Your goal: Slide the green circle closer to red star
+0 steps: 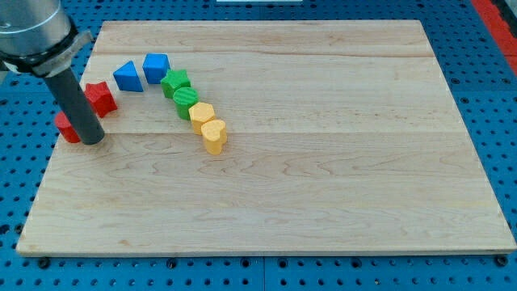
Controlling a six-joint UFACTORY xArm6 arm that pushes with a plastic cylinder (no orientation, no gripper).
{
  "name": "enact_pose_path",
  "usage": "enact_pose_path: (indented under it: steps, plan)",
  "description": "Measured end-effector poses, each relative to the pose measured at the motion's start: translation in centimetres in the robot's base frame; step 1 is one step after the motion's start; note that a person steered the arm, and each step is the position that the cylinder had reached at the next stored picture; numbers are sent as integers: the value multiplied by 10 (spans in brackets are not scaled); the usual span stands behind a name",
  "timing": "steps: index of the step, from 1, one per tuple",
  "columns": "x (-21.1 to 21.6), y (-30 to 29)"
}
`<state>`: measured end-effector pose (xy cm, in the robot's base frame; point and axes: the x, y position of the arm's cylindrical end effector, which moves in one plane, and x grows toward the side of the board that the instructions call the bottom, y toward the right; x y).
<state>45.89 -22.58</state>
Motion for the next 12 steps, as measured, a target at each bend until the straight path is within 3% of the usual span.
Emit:
enact_pose_path:
  steps: [2, 3, 4, 5, 6, 12]
  plan:
    - [67, 150]
    - [35, 271]
    - [-21, 267]
    - [-54, 207]
    - [-61, 156]
    - [-66, 68]
